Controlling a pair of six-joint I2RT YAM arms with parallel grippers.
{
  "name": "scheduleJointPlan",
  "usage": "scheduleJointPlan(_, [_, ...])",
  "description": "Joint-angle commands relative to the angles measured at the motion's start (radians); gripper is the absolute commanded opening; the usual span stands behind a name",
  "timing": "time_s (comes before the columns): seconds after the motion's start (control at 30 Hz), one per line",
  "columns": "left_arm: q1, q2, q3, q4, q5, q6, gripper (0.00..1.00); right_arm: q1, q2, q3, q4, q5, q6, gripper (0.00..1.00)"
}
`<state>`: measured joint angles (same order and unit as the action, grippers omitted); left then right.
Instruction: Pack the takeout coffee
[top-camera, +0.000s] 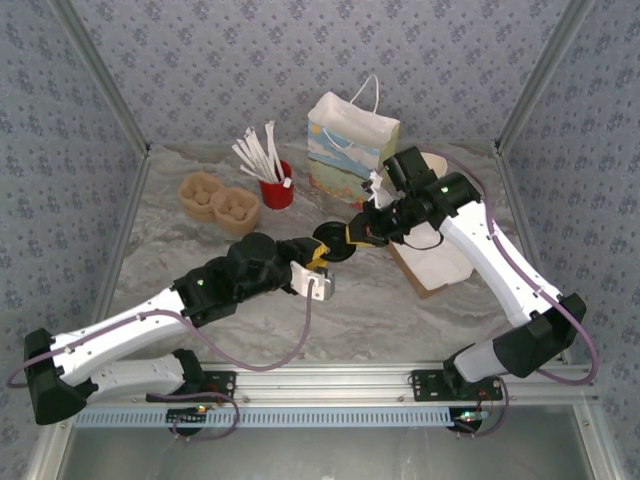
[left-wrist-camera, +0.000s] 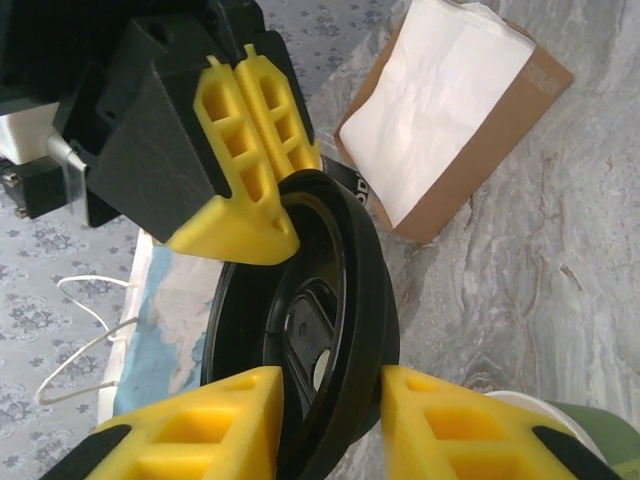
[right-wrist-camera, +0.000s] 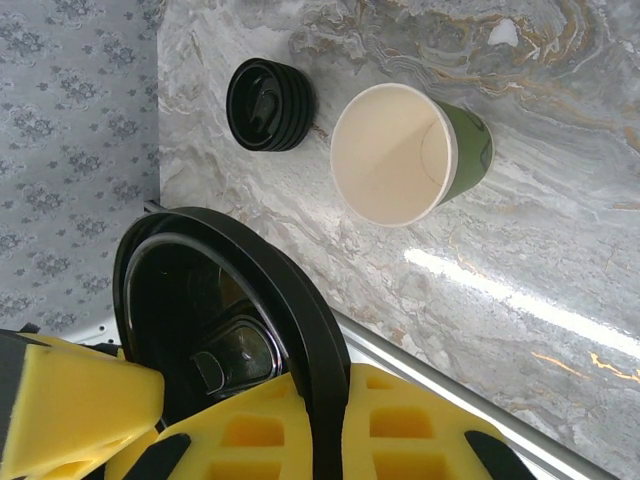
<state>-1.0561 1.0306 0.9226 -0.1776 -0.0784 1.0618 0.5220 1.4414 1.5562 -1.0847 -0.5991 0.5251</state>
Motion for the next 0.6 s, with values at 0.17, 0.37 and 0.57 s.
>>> scheduleJointPlan(0.17, [-0.004, 0.002, 0.056, -0.042, 0.026, -0.027, 0.21, -0.006, 0.005, 0.014, -0.019, -0.026, -0.046, 0.16])
scheduleJointPlan(0.37, [-0.004, -0.001, 0.065, -0.049, 0.035, -0.161, 0.13, -0.023, -0.042, 0.025, 0.034, 0.01, -0.043, 0.37])
scheduleJointPlan(0.57, [0.0, -0.042, 0.026, -0.013, 0.048, -0.372, 0.12, -0.101, -0.134, -0.005, 0.094, 0.075, -0.009, 0.48])
